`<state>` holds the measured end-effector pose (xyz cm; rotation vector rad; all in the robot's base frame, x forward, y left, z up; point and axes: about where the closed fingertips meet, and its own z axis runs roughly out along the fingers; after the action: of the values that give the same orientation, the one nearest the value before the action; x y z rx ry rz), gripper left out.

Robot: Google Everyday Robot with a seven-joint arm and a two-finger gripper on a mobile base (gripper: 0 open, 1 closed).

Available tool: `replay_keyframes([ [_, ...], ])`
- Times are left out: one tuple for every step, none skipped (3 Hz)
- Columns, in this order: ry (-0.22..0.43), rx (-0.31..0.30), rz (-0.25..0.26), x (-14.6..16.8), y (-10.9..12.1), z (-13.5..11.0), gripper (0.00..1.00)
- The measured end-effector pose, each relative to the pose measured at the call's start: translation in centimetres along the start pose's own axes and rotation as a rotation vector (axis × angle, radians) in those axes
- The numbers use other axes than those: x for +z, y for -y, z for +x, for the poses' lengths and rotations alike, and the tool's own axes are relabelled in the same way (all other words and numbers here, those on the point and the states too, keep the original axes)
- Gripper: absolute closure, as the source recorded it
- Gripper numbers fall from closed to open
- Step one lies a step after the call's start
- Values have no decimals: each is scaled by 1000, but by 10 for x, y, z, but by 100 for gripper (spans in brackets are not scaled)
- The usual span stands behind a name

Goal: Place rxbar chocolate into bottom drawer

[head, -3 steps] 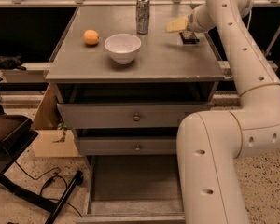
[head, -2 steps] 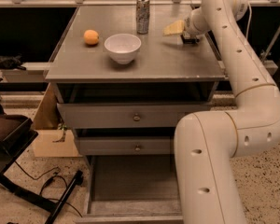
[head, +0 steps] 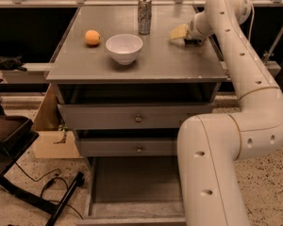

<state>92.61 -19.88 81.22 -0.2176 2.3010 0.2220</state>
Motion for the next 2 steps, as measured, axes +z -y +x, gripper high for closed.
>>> replay_keyframes([
  [0,0,0,-1,0,0,42],
  [0,0,0,-1,0,0,65],
])
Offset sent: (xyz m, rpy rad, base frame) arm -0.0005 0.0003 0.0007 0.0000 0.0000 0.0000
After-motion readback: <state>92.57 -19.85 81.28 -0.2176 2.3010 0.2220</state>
